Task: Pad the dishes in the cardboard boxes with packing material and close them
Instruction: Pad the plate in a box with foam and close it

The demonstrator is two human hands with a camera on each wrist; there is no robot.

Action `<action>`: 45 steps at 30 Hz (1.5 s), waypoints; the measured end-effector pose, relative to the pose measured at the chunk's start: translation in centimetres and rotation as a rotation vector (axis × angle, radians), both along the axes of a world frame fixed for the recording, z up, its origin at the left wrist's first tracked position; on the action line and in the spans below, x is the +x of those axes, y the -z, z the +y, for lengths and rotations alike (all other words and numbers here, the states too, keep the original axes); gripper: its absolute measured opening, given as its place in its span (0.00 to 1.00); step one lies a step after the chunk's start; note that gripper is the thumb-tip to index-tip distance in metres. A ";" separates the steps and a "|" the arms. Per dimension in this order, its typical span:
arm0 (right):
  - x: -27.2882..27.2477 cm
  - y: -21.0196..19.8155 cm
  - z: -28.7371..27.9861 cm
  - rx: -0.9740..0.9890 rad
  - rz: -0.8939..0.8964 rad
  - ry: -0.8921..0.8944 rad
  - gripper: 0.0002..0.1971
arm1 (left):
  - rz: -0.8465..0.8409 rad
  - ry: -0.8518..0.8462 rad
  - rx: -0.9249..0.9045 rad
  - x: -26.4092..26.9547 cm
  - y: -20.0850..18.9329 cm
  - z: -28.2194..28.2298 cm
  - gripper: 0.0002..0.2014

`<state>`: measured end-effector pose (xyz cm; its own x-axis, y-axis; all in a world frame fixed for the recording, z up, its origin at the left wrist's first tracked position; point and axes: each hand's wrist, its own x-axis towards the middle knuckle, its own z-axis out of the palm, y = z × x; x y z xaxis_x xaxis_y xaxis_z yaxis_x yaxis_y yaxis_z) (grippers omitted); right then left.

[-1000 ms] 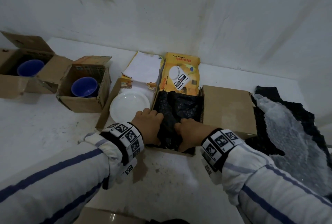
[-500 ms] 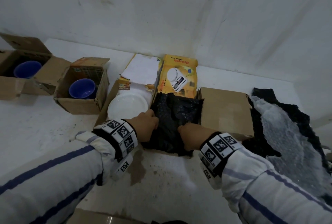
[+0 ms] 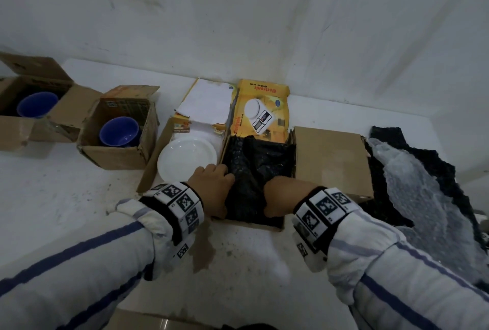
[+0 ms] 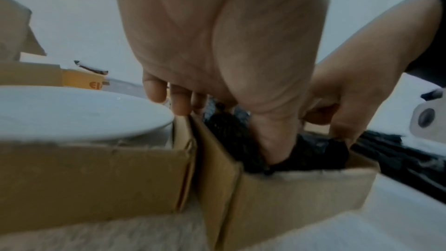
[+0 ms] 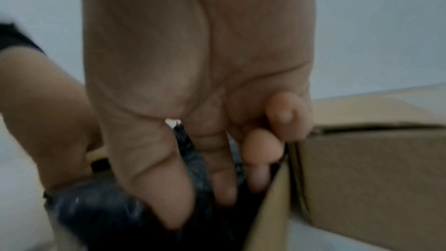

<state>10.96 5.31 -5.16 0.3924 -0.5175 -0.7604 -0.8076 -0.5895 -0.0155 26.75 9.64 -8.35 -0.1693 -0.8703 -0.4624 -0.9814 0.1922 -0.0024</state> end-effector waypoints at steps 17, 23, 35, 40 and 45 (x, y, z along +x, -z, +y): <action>1.1 1.7 -0.3 -0.018 -0.075 0.111 0.22 | 0.018 -0.036 -0.089 -0.8 0.9 0.0 0.34; 0.6 0.8 -2.9 -0.331 -0.354 0.450 0.14 | 0.504 -0.278 -0.023 0.5 0.6 -1.9 0.23; 2.8 1.5 -5.9 -0.011 -0.292 0.670 0.18 | -0.015 -0.118 -0.066 0.0 0.3 -4.1 0.32; 2.8 2.1 -6.9 -0.084 -0.323 0.689 0.11 | -0.056 -0.053 -0.072 -0.1 0.7 -4.9 0.36; 2.5 1.0 -7.2 -0.154 -0.325 0.577 0.05 | -0.043 -0.036 -0.057 0.1 0.9 -5.1 0.37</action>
